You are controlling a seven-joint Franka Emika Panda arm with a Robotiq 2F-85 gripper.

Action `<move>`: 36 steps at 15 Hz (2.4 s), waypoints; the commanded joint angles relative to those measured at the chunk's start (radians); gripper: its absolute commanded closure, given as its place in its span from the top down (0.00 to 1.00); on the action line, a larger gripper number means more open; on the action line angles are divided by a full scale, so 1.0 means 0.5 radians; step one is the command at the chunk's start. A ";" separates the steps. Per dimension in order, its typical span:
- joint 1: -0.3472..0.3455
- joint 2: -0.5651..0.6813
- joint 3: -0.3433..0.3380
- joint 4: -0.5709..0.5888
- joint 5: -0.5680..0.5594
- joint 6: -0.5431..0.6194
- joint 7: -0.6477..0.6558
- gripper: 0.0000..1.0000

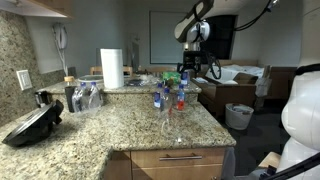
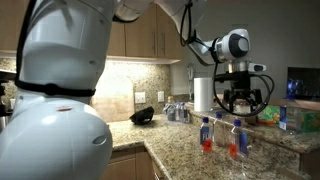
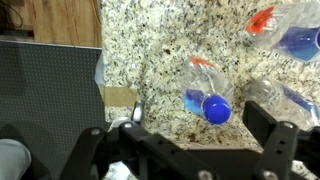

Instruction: Throw the four bottles on the right into the bin on the floor

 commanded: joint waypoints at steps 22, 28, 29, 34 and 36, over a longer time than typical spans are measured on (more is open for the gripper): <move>0.018 0.491 0.041 0.507 -0.039 -0.277 -0.172 0.36; 0.000 0.511 0.034 0.553 -0.025 -0.420 -0.173 0.14; -0.008 0.489 0.028 0.542 -0.015 -0.438 -0.161 0.14; -0.143 0.333 -0.060 0.437 0.095 -0.547 -0.134 0.14; -0.248 0.266 -0.114 0.382 0.198 -0.580 -0.131 0.14</move>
